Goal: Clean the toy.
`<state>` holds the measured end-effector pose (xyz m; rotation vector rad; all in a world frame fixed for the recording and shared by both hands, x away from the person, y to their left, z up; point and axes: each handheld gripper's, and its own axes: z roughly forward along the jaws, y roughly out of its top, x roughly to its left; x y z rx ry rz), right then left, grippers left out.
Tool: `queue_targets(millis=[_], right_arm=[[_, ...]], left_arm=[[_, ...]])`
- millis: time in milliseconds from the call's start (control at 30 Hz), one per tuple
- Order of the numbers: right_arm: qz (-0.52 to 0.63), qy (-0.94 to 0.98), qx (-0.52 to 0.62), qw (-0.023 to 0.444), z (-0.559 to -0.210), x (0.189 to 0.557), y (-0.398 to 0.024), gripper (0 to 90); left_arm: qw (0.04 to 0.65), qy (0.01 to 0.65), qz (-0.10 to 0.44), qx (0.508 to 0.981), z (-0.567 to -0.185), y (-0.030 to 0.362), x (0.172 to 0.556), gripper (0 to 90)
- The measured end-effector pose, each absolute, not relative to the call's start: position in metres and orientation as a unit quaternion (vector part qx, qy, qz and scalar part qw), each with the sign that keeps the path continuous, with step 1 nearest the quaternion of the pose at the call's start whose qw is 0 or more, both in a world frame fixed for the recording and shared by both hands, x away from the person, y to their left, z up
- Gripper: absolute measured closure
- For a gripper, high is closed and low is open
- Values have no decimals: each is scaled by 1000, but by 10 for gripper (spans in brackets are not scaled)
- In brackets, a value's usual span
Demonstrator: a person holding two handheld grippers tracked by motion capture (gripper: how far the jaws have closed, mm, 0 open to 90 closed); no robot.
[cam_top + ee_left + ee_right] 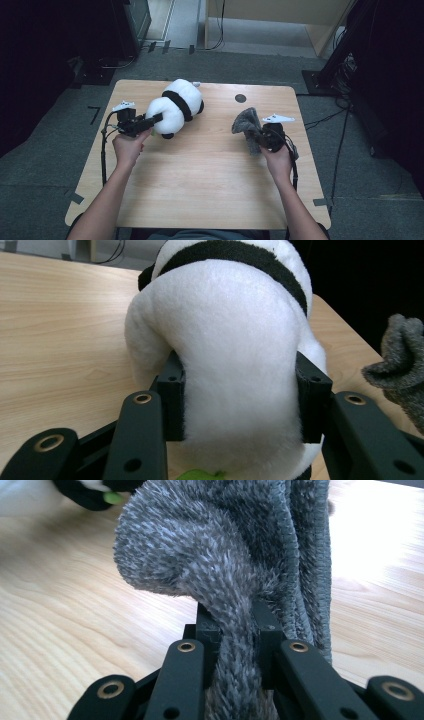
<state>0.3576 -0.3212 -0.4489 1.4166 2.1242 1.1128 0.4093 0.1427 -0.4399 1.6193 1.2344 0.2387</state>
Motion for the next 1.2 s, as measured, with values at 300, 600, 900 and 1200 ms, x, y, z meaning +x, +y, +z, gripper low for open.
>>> queue_targets(millis=[300,600,900,1200], right_arm=[[389,731,531,180,-454,362,-354,799],[377,723,553,170,-473,372,-370,789],[362,721,571,154,-491,379,-377,745],[366,722,569,144,-499,379,-381,541]], left_arm=[[508,537,118,663,-455,171,425,531],[492,538,114,675,-468,181,431,497],[489,519,120,691,-474,182,432,268],[485,518,116,695,-469,186,434,170]])
